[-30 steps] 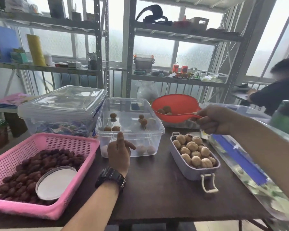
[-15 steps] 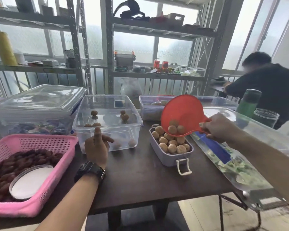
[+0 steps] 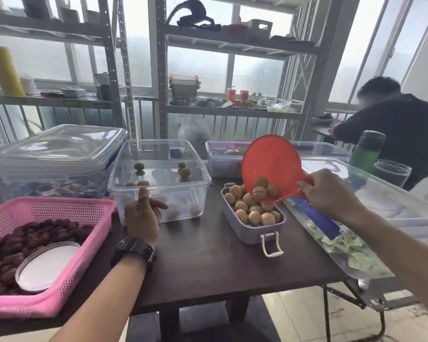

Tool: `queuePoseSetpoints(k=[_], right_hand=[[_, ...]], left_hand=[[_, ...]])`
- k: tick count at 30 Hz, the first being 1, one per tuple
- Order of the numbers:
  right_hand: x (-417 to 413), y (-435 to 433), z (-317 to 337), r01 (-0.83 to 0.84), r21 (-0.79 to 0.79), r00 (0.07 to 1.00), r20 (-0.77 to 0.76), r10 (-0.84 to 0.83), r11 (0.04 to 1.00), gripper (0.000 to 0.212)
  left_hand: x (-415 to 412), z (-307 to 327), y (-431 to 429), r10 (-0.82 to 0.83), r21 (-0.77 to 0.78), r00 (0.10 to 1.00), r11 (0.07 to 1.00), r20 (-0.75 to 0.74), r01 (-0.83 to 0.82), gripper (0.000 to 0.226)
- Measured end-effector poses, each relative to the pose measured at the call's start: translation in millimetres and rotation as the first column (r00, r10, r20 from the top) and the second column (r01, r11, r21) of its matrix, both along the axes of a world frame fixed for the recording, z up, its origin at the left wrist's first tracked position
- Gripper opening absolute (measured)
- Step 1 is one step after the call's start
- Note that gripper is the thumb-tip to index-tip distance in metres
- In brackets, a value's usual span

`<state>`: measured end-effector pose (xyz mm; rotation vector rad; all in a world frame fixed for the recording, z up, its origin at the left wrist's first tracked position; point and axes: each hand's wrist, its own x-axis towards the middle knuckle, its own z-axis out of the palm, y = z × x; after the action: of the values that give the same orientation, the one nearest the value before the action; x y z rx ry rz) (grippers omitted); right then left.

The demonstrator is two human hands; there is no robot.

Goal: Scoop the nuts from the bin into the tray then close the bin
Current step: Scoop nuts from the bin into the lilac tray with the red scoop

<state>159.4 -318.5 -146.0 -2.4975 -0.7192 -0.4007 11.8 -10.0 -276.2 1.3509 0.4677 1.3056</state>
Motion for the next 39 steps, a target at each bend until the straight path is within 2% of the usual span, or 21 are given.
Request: queuePoseSetpoints(k=[5,15,21,34,39], right_hand=[[-0.2,-0.9,-2.8,0.012,-0.006,0.999,0.043,-0.012,1.0,0.041],[1.3,-0.8,-0.5,0.034,0.026,0.999,0.008,-0.035,0.999,0.041],[0.8,3.7,1.9,0.066,-0.023,0.998,0.016,-0.065,0.998,0.039],[3.0,16.0,5.8,0.08,-0.072,0.994,0.079,-0.074,0.994,0.035],[0.9,18.8,6.3,0.097,-0.046,0.985,0.15,-0.089,0.994,0.035]], left_hand=[[-1.4,-0.9,1.2,-0.008,0.0,1.0,1.0,-0.011,0.008,0.072],[-2.4,0.4,-1.3,0.0,0.02,1.0,1.0,-0.011,0.0,0.071],[-2.1,4.2,-4.6,-0.006,-0.012,1.0,1.0,0.005,0.006,0.07],[-0.6,4.7,-4.3,-0.002,-0.024,1.0,1.0,0.002,0.002,0.07],[-1.7,4.1,-4.1,-0.024,-0.019,1.0,1.0,0.011,0.024,0.071]])
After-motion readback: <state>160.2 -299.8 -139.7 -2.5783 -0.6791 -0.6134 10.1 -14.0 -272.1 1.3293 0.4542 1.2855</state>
